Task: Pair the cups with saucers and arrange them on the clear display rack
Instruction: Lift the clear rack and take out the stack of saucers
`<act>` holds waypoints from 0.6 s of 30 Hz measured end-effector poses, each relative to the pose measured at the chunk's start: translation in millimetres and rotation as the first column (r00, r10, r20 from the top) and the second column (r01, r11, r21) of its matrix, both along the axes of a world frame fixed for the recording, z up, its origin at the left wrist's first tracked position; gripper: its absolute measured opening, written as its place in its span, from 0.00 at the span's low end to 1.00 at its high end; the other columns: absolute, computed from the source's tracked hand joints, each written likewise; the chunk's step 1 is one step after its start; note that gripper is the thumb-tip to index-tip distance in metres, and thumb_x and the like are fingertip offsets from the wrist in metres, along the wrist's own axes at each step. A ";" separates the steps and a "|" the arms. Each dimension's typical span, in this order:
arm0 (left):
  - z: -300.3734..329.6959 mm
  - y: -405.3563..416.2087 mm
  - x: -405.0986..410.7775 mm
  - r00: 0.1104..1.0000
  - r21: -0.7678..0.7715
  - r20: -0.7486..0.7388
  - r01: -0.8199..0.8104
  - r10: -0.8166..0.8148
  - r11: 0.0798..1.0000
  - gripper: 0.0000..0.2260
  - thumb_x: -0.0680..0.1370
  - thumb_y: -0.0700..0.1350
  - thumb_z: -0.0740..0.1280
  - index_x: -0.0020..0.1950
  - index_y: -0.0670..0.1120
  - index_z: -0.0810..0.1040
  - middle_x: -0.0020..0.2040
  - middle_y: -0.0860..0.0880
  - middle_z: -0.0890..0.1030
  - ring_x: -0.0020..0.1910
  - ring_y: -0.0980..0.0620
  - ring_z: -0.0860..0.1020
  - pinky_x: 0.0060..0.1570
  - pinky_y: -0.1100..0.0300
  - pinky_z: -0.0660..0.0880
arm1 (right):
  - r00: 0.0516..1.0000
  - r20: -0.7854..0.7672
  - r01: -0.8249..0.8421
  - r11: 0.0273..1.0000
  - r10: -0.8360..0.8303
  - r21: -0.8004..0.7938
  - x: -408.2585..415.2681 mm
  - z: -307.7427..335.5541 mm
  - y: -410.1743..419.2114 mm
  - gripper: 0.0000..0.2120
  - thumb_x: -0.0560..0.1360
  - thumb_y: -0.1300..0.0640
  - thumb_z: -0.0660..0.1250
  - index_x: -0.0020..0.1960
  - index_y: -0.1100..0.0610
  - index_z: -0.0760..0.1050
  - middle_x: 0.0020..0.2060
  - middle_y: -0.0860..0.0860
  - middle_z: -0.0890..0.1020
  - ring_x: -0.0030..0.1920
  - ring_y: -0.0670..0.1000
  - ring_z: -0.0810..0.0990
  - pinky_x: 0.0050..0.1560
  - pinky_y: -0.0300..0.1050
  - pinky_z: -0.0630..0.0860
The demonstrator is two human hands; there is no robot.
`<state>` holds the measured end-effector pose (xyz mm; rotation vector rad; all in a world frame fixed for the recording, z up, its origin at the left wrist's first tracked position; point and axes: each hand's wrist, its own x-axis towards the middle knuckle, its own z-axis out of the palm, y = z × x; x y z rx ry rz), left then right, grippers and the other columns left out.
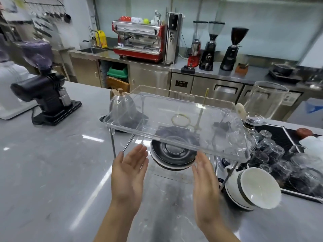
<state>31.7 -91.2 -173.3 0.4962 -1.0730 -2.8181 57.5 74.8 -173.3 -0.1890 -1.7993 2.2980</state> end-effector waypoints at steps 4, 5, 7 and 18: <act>1.8 1.0 -24.3 1.000 -0.018 0.007 0.015 -0.015 1.000 0.22 0.85 0.55 0.53 0.61 0.44 0.82 0.62 0.47 0.85 0.68 0.51 0.77 0.73 0.52 0.66 | 0.993 0.010 0.121 0.993 -0.120 -0.019 -22.1 4.6 -7.6 0.15 0.84 0.54 0.58 0.57 0.35 0.78 0.61 0.30 0.79 0.66 0.30 0.73 0.69 0.39 0.66; 2.2 2.0 -30.7 1.000 -0.029 0.009 0.025 -0.025 0.999 0.22 0.85 0.55 0.53 0.60 0.45 0.82 0.63 0.47 0.84 0.69 0.51 0.76 0.74 0.52 0.65 | 0.990 0.022 0.142 0.990 -0.141 -0.014 -28.7 6.3 -8.3 0.15 0.84 0.53 0.58 0.57 0.35 0.77 0.59 0.28 0.79 0.64 0.28 0.73 0.66 0.37 0.66; 3.4 3.7 -41.5 0.998 -0.045 0.025 0.060 -0.059 0.997 0.22 0.85 0.56 0.52 0.60 0.46 0.82 0.65 0.48 0.81 0.71 0.52 0.73 0.76 0.52 0.62 | 0.986 0.048 0.163 0.986 -0.162 -0.029 -40.1 9.3 -8.7 0.13 0.84 0.49 0.57 0.62 0.35 0.74 0.59 0.26 0.77 0.63 0.27 0.72 0.68 0.36 0.64; 6.4 7.6 -79.7 0.987 -0.018 0.022 0.158 -0.157 0.987 0.18 0.81 0.49 0.62 0.65 0.40 0.80 0.57 0.42 0.87 0.60 0.43 0.83 0.55 0.51 0.78 | 0.950 0.174 0.277 0.957 -0.260 -0.085 -80.2 10.0 -4.6 0.09 0.83 0.49 0.59 0.58 0.39 0.76 0.62 0.38 0.76 0.62 0.39 0.73 0.63 0.42 0.63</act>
